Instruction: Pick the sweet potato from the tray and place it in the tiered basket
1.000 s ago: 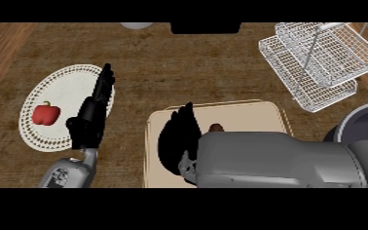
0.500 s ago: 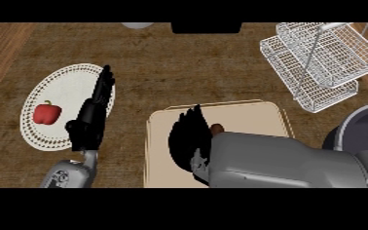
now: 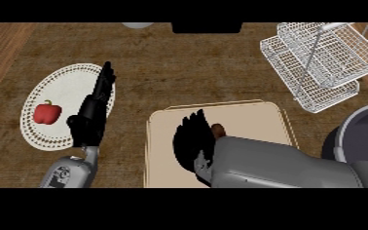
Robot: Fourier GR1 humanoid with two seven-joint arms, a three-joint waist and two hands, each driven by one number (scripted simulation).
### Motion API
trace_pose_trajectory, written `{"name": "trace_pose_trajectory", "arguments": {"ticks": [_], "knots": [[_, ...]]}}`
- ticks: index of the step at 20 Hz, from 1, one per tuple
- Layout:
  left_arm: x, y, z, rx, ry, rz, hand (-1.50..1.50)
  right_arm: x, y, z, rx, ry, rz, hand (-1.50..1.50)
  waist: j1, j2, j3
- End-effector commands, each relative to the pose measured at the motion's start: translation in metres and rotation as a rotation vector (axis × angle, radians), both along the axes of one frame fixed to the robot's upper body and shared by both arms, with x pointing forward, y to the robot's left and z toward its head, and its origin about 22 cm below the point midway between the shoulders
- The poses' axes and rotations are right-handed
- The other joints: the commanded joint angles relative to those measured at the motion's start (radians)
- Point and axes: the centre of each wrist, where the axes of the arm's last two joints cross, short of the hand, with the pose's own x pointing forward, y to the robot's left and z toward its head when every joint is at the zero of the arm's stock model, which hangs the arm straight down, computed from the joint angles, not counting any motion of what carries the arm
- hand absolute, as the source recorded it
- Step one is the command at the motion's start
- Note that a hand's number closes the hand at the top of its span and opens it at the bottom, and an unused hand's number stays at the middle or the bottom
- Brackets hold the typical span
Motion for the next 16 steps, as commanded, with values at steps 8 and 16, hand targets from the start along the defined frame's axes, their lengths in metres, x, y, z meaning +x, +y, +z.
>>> {"name": "trace_pose_trajectory", "arguments": {"ticks": [8, 16], "knots": [[-0.011, -0.017, 0.009, -0.009, 0.003, -0.009, 0.00, 0.010, -0.003, -0.038, -0.123, -0.057, -0.087, -1.50, 0.012, 0.001, 0.001], [0.013, 0.010, -0.018, -0.003, 0.015, -0.007, 0.00, 0.007, -0.010, -0.039, -0.103, -0.051, -0.097, -1.50, -0.002, 0.003, 0.000]]}}
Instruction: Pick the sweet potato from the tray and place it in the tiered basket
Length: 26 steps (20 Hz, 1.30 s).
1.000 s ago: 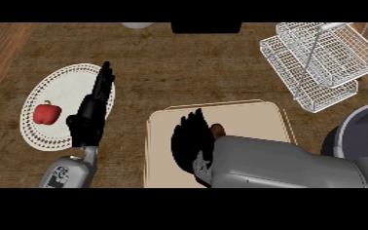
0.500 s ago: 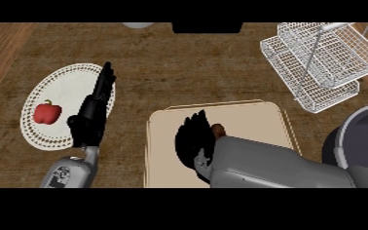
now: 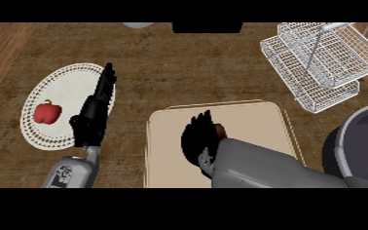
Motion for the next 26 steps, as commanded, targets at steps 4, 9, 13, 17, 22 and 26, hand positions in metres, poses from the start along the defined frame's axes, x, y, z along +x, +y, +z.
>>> {"name": "trace_pose_trajectory", "arguments": {"ticks": [4, 9, 13, 17, 22, 26], "knots": [[-0.006, 0.005, 0.000, 0.003, -0.002, 0.001, 0.00, -0.018, -0.015, -0.028, -0.033, -0.047, -0.055, -1.50, 0.000, -0.001, 0.000], [-0.001, -0.003, -0.001, -0.006, 0.010, 0.000, 0.00, -0.002, -0.004, -0.025, -0.050, -0.035, -0.051, -1.50, 0.003, 0.001, 0.000], [-0.009, -0.003, 0.003, -0.010, -0.007, -0.001, 0.00, -0.013, -0.022, -0.029, -0.006, -0.036, -0.071, -1.50, 0.000, 0.000, 0.000], [-0.001, -0.003, 0.002, 0.004, -0.025, -0.004, 0.00, -0.001, -0.015, -0.044, 0.028, -0.067, -0.079, -1.50, 0.004, 0.001, 0.000], [0.001, -0.015, 0.004, -0.005, -0.016, -0.001, 0.00, 0.000, -0.032, -0.054, 0.048, -0.151, 0.007, 1.50, 0.004, 0.003, 0.001], [-0.012, -0.018, 0.001, 0.007, -0.009, 0.008, 0.00, -0.015, -0.039, -0.067, 0.017, -0.170, 0.145, 1.50, 0.005, 0.002, 0.001]]}}
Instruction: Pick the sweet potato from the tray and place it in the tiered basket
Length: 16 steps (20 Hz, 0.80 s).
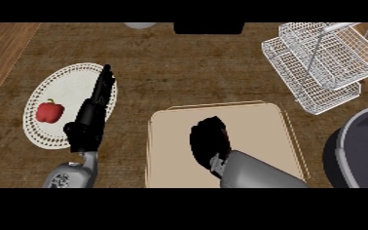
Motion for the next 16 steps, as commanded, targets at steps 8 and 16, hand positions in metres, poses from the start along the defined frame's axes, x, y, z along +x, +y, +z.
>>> {"name": "trace_pose_trajectory", "arguments": {"ticks": [8, 16], "knots": [[0.002, 0.012, -0.003, 0.000, -0.005, 0.069, 0.00, 0.099, -0.098, 0.013, 0.069, -0.199, -0.833, 1.50, -0.089, 0.021, 0.006], [0.004, -0.001, 0.003, 0.004, -0.025, 0.003, 0.00, 0.157, -0.150, 0.059, 0.153, -0.429, -1.513, 1.50, -0.007, 0.032, -0.001]]}}
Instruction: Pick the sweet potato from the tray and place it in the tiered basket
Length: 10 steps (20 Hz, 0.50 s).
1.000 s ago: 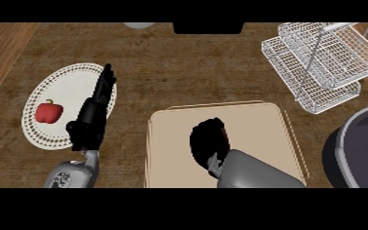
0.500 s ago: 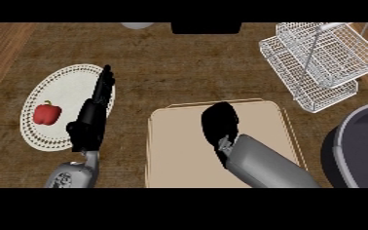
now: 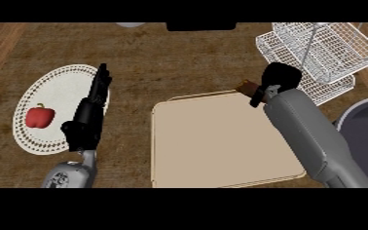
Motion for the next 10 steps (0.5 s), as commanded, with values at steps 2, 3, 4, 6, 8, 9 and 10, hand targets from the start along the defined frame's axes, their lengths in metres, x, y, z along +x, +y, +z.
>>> {"name": "trace_pose_trajectory", "arguments": {"ticks": [2, 3, 4, 6, 8, 9, 10], "knots": [[0.001, -0.009, 0.003, -0.010, -0.002, -0.042, 0.00, 0.033, -0.013, 0.037, -0.037, -0.120, -0.494, 1.50, 0.065, 0.001, -0.005], [0.004, -0.010, 0.005, 0.003, 0.001, -0.058, 0.00, 0.040, -0.018, 0.046, -0.061, -0.139, -0.526, 1.50, 0.069, 0.003, -0.006], [0.003, -0.013, 0.004, 0.006, -0.012, -0.064, 0.00, 0.046, -0.023, 0.062, -0.061, -0.189, -0.551, 1.50, 0.073, 0.001, -0.007], [0.004, -0.014, 0.006, -0.003, -0.003, -0.066, 0.00, 0.056, -0.027, 0.081, -0.110, -0.248, -0.577, 1.50, 0.091, -0.003, -0.009], [0.004, -0.012, 0.005, 0.020, -0.003, -0.076, 0.00, 0.065, -0.036, 0.107, -0.161, -0.322, -0.606, 1.50, 0.091, -0.009, -0.010], [0.005, -0.020, 0.004, 0.010, 0.012, -0.094, 0.00, 0.069, -0.034, 0.120, -0.185, -0.352, -0.606, 1.50, 0.089, -0.009, -0.011], [0.005, -0.020, 0.007, -0.003, 0.005, -0.087, 0.00, 0.072, -0.034, 0.134, -0.190, -0.378, -0.617, 1.50, 0.101, -0.007, -0.010]]}}
